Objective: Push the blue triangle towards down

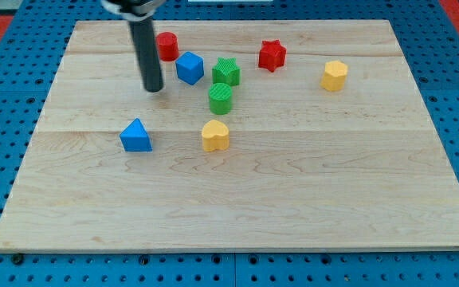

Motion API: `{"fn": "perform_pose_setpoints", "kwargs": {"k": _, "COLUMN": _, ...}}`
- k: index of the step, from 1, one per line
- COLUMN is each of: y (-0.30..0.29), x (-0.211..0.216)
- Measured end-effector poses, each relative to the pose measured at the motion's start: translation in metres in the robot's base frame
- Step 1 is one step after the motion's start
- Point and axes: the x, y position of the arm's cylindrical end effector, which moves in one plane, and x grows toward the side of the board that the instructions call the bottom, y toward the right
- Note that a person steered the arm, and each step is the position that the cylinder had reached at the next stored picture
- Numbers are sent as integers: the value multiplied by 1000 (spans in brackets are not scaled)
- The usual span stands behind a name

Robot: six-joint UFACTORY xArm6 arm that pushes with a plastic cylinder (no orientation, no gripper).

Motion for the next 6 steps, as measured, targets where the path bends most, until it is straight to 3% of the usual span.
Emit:
{"fn": "perform_pose_setpoints", "kwargs": {"k": 1, "y": -24, "x": 31}}
{"fn": "perform_pose_setpoints", "kwargs": {"k": 2, "y": 34, "x": 52}}
{"fn": "perform_pose_setpoints", "kwargs": {"k": 3, "y": 1, "x": 85}}
{"fn": "perform_pose_setpoints", "kwargs": {"k": 5, "y": -31, "x": 81}}
{"fn": "perform_pose_setpoints", "kwargs": {"k": 6, "y": -51, "x": 115}}
